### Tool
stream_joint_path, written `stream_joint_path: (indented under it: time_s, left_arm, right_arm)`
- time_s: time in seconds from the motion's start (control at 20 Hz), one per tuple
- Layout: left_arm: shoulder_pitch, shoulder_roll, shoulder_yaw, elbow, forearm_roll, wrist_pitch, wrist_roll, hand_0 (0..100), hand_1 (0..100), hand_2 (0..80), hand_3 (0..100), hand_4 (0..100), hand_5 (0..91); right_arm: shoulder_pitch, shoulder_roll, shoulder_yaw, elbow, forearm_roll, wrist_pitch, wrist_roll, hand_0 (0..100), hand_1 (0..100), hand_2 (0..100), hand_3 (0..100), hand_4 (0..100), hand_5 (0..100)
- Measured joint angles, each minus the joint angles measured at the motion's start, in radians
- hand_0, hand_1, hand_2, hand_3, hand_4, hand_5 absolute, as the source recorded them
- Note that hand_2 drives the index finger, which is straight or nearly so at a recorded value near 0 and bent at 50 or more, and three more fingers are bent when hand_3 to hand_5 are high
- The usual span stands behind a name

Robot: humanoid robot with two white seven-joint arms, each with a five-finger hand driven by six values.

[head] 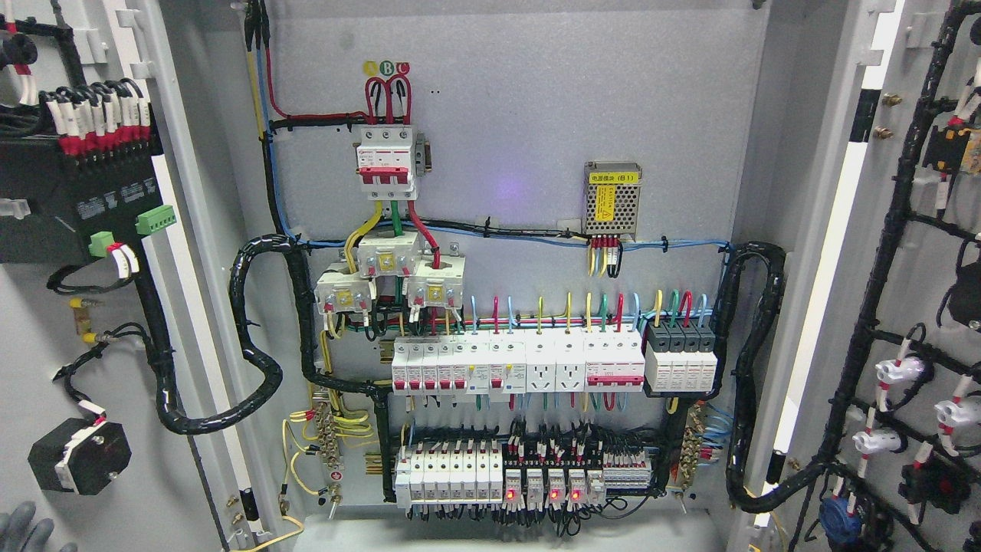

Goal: Open door with both hands

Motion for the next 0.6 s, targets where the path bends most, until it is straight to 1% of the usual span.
stream_joint_path:
  time_s: [0.35,0.6]
  left_arm:
    - [0.0,0.032,0.065,0.049,0.084,0.063,-0.001,0,0,0.0,0,0,0.0]
    - [0.001,0.048,0.099,0.078,0.116,0.076,-0.001,0,0,0.0,0,0,0.0]
  right_arm:
    - [0.007,0.0,-0.01,0.003,-0.026,-0.003,0.002,19,0,0,0,0,0]
    - [0.009,0.0,-0.017,0.013,-0.049,-0.003,0.005,19,0,0,0,0,0]
